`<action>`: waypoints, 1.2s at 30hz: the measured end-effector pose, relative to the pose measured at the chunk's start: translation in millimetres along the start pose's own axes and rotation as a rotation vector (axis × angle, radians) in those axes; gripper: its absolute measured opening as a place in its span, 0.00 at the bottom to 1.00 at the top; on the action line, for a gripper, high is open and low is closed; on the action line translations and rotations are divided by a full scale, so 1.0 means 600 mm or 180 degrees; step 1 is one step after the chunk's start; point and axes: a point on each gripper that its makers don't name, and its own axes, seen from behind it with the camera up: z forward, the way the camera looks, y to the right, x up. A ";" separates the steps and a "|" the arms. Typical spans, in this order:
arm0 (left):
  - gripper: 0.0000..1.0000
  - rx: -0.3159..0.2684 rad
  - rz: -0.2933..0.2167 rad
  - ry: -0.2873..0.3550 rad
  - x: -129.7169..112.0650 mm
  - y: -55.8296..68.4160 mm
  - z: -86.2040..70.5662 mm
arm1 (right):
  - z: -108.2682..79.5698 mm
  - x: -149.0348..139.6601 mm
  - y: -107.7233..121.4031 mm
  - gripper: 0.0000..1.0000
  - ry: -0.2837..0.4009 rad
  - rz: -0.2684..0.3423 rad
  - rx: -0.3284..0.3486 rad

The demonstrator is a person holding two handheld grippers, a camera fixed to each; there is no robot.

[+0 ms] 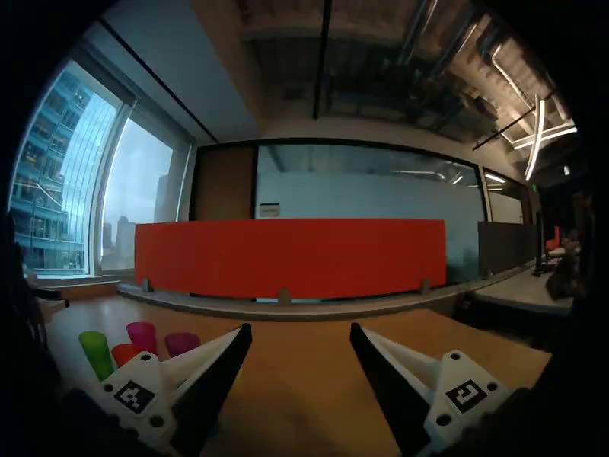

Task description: Pour water

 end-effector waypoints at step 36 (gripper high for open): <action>1.00 0.0001 0.0001 0.0001 0.002 -0.001 0.000 | 0.003 -0.084 0.036 1.00 -0.0292 -0.0002 -0.0069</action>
